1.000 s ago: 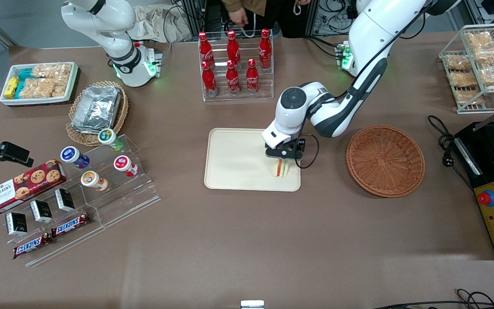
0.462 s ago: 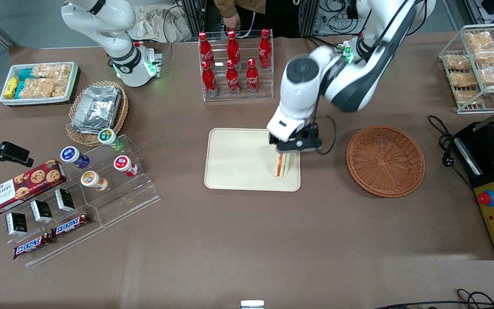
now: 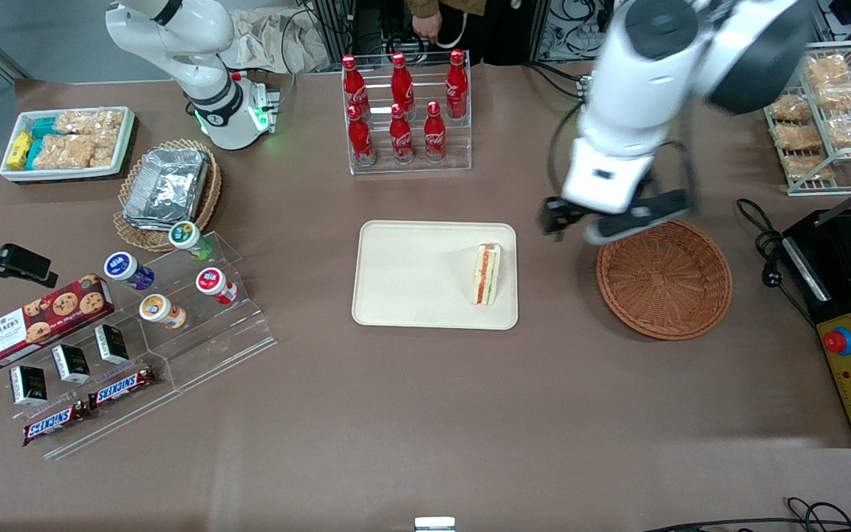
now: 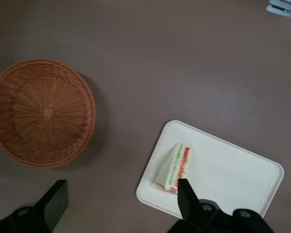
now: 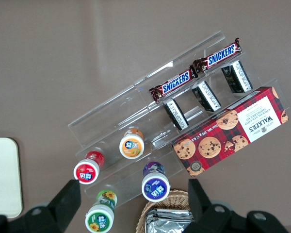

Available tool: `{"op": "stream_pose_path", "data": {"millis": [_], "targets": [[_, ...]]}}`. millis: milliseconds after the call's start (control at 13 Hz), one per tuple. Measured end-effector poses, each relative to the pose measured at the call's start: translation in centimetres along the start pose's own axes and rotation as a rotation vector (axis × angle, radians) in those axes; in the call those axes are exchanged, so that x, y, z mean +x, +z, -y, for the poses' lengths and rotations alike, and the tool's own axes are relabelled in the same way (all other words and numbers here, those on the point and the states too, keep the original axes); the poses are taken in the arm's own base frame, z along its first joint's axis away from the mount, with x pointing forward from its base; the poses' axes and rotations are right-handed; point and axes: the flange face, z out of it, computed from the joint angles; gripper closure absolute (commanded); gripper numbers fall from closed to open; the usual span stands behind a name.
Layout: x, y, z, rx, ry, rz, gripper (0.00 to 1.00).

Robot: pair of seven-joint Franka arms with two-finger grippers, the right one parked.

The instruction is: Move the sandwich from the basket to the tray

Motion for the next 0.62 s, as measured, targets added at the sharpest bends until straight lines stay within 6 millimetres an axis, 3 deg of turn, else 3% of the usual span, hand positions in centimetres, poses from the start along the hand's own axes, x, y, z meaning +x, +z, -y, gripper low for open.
{"op": "stream_pose_path", "data": {"millis": [231, 462, 538, 615], "targets": [[3.6, -3.6, 9.0, 0.022, 0.113, 0.030, 0.00], [7.9, -4.8, 20.0, -0.007, 0.328, 0.093, 0.00], [8.7, -4.8, 22.2, -0.012, 0.395, 0.097, 0.00], [9.1, -4.8, 23.0, -0.015, 0.437, 0.095, 0.00]]}}
